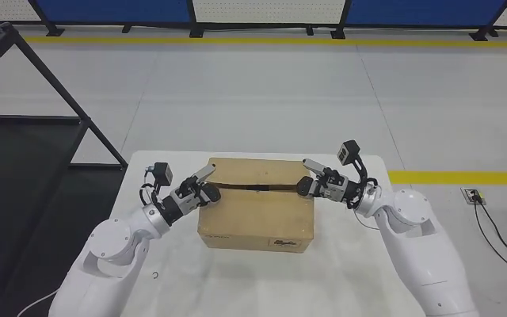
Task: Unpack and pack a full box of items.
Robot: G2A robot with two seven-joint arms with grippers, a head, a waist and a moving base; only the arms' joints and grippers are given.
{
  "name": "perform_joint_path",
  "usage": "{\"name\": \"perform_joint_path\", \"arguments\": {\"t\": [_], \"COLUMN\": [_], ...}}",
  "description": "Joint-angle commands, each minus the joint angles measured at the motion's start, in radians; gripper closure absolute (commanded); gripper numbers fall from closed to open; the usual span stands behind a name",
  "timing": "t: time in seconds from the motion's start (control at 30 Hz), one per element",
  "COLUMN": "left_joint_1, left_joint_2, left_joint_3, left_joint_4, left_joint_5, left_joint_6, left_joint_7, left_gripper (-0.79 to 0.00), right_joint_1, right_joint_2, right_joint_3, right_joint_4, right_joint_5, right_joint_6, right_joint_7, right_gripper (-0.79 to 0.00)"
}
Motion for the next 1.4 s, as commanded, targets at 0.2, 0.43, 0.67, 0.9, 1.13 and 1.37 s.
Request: {"name": "perform_joint_path", "arguments": {"t": [0.2, 0.43, 0.67, 0.9, 1.13, 1.37], "left_joint_1": [0.009, 0.05, 0.157, 0.269, 0.329, 0.329], "left_joint_2": [-0.001, 0.007, 0.022, 0.029, 0.032, 0.032], "left_joint_3": [-0.004, -0.069, -0.21, -0.333, -0.353, -0.353], "left_joint_4": [-0.011, -0.055, -0.102, -0.111, -0.115, -0.115], "left_joint_5": [0.001, -0.007, -0.003, -0.059, -0.102, -0.102], "left_joint_6": [-0.008, -0.054, -0.124, -0.202, -0.207, -0.207], "left_joint_7": [-0.007, -0.012, 0.012, 0.033, -0.058, -0.058], "left_gripper": [-0.785, -0.785, -0.785, -0.785, -0.785, -0.785], "right_joint_1": [-0.016, 0.001, 0.04, 0.078, 0.076, 0.068], "right_joint_2": [0.003, 0.0, -0.009, -0.013, -0.009, -0.005], "right_joint_3": [-0.004, -0.021, -0.06, -0.087, -0.086, -0.083], "right_joint_4": [0.005, 0.061, 0.119, 0.169, 0.162, 0.156], "right_joint_5": [-0.015, 0.006, 0.012, -0.001, -0.011, -0.016], "right_joint_6": [-0.038, -0.045, -0.064, -0.085, -0.121, -0.121], "right_joint_7": [-0.021, -0.02, 0.005, 0.03, 0.059, 0.06], "right_gripper": [-0.785, -0.785, -0.785, -0.785, -0.785, -0.785]}}
